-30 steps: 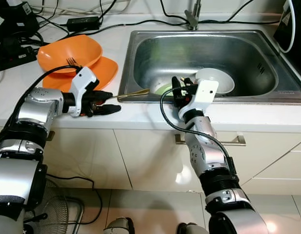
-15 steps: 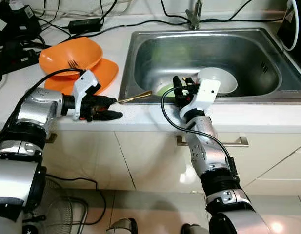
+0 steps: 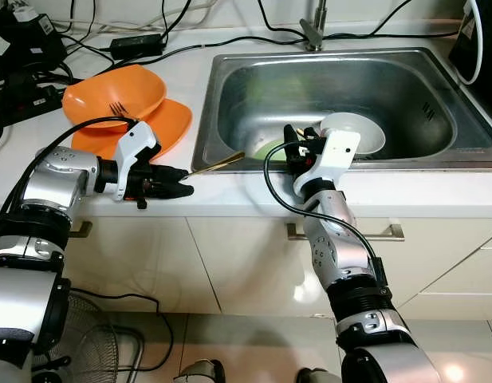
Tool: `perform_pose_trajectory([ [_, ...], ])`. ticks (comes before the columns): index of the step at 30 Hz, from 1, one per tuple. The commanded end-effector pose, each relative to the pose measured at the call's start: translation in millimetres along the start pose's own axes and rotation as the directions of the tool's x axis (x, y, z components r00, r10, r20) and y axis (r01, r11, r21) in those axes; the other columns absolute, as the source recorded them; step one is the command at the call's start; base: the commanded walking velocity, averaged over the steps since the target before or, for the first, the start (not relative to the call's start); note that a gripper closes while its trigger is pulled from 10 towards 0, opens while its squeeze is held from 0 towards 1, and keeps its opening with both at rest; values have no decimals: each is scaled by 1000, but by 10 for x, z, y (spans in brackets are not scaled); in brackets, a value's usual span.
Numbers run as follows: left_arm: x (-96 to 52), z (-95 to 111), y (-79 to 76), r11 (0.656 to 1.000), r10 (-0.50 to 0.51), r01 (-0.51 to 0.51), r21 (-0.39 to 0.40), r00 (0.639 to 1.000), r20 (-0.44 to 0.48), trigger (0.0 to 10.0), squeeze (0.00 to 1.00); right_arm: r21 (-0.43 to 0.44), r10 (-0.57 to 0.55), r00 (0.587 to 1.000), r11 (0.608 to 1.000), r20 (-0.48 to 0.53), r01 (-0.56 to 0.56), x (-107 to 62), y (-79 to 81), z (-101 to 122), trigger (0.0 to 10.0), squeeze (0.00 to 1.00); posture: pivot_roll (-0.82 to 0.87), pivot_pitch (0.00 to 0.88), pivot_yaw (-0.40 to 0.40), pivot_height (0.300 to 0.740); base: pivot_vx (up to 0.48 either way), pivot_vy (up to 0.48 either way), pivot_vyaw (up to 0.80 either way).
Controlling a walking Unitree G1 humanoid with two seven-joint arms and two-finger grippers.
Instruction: Kitchen organization
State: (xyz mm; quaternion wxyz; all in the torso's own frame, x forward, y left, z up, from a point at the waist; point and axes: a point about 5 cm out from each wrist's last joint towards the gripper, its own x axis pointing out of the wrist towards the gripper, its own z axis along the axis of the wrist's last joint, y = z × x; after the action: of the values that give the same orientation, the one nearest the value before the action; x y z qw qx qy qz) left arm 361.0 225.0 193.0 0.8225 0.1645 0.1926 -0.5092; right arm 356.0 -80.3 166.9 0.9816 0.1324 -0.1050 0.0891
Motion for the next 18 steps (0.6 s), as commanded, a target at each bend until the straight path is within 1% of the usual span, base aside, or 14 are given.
perform_pose_trajectory([
  [1, 28, -230, -68, 998, -45, 40, -48, 994, -104, 0, 0, 9, 11, 1000, 1000, -5, -11, 17, 49, -1, 10000, 0, 44, 95, 106, 732, 0, 0, 0],
  [7, 68, -244, -78, 999, -35, 31, -38, 993, -111, 0, 0, 10, 10, 1000, 1000, -9, -10, 4, 49, -13, 10000, 0, 43, 96, 108, 732, 0, 0, 0],
  [18, 93, -243, -78, 1000, -11, 9, -18, 994, -110, 0, 0, 13, 8, 1000, 1000, -12, -8, 1, 58, -24, 10000, 0, 48, 97, 109, 732, 0, 0, 0],
])
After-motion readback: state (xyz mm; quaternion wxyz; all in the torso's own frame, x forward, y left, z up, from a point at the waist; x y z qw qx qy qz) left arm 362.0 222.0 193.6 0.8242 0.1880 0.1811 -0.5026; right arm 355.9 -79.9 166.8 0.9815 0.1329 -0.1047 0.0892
